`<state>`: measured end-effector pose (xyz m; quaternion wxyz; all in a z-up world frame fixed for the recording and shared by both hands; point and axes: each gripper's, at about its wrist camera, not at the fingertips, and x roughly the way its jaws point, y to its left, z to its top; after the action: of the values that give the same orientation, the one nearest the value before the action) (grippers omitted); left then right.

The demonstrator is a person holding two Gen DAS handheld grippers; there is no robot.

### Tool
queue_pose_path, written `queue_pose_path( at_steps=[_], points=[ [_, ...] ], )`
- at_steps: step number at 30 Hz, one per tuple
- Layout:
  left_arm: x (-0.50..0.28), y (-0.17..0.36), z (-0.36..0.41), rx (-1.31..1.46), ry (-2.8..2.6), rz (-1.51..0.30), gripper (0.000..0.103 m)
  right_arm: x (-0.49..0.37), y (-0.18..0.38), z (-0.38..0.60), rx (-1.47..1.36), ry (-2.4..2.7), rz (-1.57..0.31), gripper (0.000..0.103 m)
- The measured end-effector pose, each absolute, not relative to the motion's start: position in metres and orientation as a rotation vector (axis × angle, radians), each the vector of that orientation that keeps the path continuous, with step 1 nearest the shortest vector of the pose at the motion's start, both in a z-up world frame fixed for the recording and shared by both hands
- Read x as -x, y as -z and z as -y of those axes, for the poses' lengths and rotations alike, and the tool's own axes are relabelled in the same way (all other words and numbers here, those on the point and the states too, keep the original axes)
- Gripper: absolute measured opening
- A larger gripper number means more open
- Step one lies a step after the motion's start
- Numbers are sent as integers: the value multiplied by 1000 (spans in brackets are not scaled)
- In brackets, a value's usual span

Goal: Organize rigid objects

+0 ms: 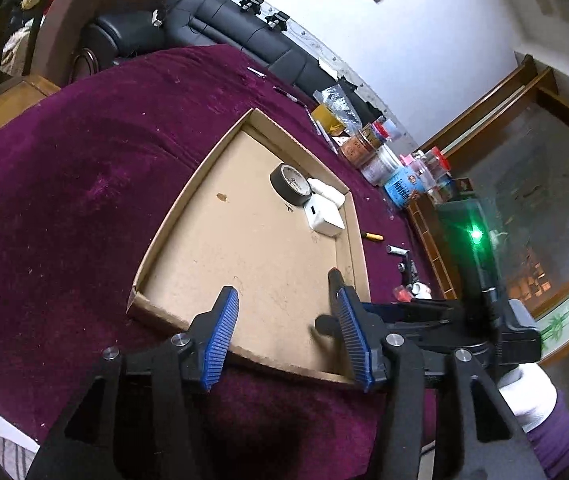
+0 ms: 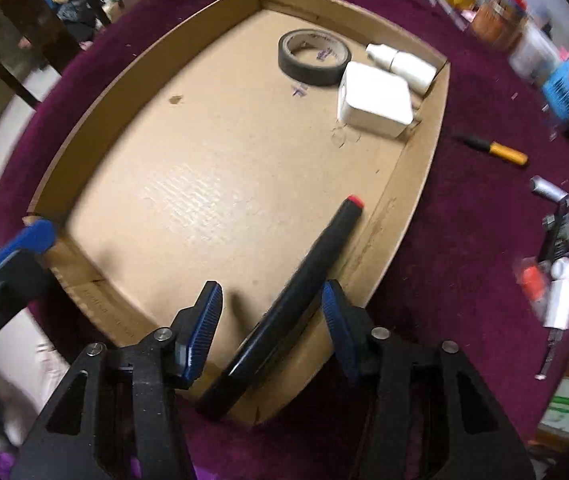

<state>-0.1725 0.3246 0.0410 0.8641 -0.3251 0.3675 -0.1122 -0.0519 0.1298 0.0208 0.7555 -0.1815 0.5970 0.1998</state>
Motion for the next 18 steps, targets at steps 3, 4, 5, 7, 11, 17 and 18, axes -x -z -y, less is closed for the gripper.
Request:
queue_pose_path(
  at_steps=[3, 4, 5, 7, 11, 17, 18],
  points=[
    [175, -38, -331, 695, 235, -773, 46, 41, -18, -132, 414, -387, -1281, 16],
    [176, -38, -334, 699, 230, -771, 46, 34, -17, -131, 409, -362, -1272, 16],
    [177, -39, -336, 704, 225, -766, 46, 27, -16, -130, 407, -337, -1263, 16],
    [179, -40, -339, 706, 216, -760, 46, 10, -14, -125, 376, -297, -1267, 16],
    [182, -42, -339, 706, 197, -758, 50, -23, -10, -119, 269, -310, -1273, 16],
    [187, -57, -319, 591, 135, -741, 55, -9, -53, -60, 71, -409, -1191, 16],
    [187, -61, -312, 560, 126, -735, 56, 1, -71, -44, 59, -417, -1113, 16]
  ],
)
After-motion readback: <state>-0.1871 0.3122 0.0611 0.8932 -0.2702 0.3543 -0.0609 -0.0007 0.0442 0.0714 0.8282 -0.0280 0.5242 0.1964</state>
